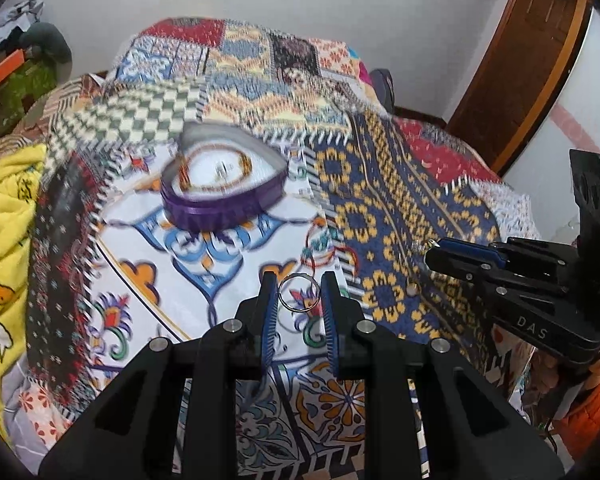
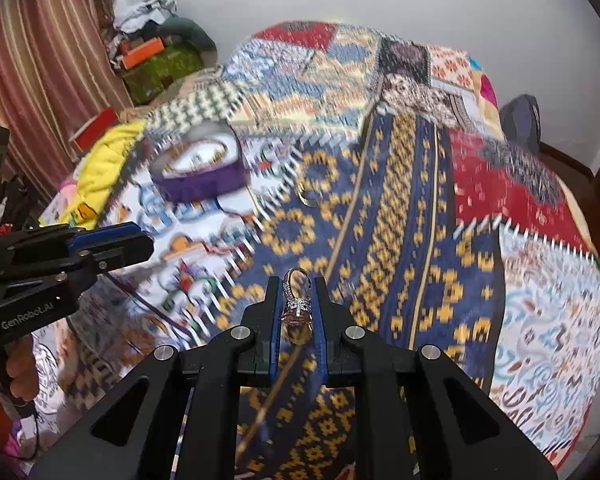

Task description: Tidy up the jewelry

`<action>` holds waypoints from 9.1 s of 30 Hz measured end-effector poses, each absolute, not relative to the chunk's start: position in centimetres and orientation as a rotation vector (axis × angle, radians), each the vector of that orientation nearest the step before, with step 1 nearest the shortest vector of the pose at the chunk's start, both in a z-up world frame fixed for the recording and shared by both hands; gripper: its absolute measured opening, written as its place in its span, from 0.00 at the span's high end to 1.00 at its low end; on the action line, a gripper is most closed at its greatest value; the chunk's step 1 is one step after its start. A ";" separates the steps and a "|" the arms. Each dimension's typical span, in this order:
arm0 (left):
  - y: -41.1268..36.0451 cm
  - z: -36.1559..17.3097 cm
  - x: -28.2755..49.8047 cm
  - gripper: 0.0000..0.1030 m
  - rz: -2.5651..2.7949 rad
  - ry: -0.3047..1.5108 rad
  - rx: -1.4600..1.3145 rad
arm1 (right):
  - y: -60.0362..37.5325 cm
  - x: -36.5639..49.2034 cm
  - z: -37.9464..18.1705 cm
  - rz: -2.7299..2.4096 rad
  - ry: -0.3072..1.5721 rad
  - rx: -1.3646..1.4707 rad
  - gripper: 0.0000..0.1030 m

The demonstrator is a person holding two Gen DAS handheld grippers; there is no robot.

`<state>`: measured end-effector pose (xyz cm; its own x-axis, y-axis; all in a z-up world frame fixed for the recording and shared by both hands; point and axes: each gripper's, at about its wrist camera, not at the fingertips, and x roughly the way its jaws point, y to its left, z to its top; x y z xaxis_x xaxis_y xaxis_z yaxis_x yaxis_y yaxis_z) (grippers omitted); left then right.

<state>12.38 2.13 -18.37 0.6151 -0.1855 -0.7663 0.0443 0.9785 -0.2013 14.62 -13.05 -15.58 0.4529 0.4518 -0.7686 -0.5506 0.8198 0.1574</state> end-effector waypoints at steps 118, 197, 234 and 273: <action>1.2 -21.0 11.9 0.62 -0.124 1.005 -0.154 | -14.1 14.1 -18.5 0.614 1.081 -0.100 0.77; 6.2 -14.8 14.5 0.95 -0.043 0.769 -0.207 | -10.3 17.4 -11.1 0.681 0.811 -0.013 0.83; 10.3 -17.6 21.9 0.95 -0.112 0.784 -0.263 | -0.5 23.0 -16.4 0.821 0.924 -0.198 0.82; 4.3 -13.4 14.9 0.49 -0.104 0.783 -0.116 | -16.0 17.8 -13.8 0.505 0.924 -0.146 0.50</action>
